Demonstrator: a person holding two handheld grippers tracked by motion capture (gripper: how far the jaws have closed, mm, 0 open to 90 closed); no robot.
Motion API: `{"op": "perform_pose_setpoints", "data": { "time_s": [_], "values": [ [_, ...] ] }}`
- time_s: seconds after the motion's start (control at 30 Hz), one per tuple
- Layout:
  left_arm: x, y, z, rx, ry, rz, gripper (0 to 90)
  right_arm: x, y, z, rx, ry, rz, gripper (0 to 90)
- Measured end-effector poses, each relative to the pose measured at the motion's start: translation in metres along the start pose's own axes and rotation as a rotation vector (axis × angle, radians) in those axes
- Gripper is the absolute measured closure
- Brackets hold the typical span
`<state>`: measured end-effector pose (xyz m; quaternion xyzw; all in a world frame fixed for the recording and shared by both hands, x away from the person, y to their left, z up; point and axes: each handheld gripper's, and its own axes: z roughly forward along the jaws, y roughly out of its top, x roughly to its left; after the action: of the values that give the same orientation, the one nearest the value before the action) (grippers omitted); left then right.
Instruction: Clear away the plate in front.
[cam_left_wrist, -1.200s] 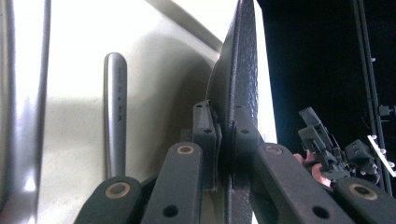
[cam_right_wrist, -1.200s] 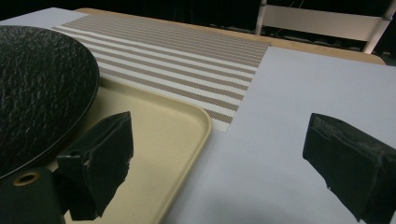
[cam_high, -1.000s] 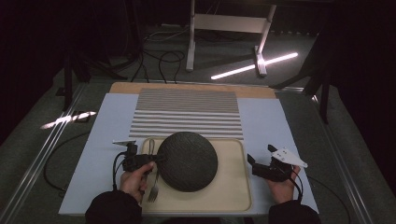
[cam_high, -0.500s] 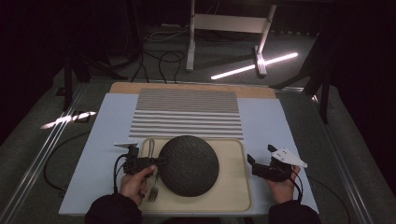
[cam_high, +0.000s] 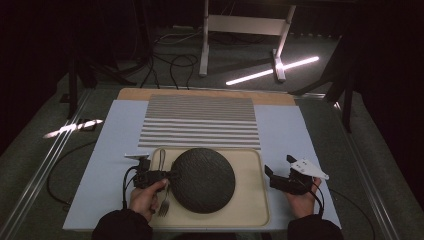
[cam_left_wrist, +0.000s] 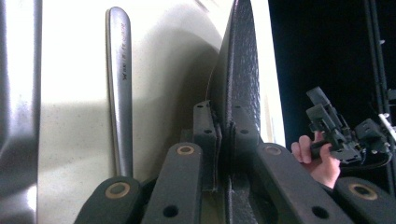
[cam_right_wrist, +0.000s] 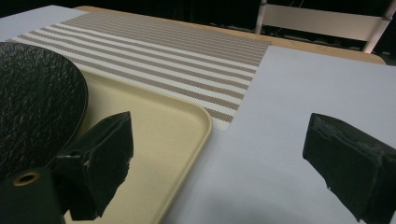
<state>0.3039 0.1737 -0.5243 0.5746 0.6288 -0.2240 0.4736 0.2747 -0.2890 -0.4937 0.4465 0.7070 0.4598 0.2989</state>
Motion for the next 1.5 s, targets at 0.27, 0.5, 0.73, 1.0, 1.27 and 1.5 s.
{"op": "perform_pose_setpoints", "data": {
  "time_s": [0.27,0.5,0.73,1.0,1.27,1.5],
  "values": [
    [-0.0041,0.0014,0.0,0.003,0.02,0.04,85.9,0.0002,-0.0002,0.0002,0.002,0.001,-0.001,8.7],
    [-0.0073,0.004,0.0007,0.016,0.046,0.088,85.0,0.0003,-0.0002,0.0002,0.002,0.0,-0.002,8.7],
    [-0.0065,0.0054,0.002,0.03,0.079,0.116,82.5,0.0003,-0.0004,0.0005,0.002,-0.001,-0.003,8.7],
    [-0.0058,0.0053,0.0043,0.054,0.135,0.157,77.8,0.0003,-0.0005,0.0004,0.004,-0.002,-0.001,8.7],
    [-0.0051,0.0048,0.0067,0.069,0.173,0.183,74.1,0.0003,-0.0006,0.0007,0.005,-0.002,-0.002,8.7],
    [-0.0051,0.0039,0.0081,0.074,0.197,0.202,72.0,0.0009,-0.0005,0.0008,0.006,-0.002,-0.003,8.7]
  ]
}}
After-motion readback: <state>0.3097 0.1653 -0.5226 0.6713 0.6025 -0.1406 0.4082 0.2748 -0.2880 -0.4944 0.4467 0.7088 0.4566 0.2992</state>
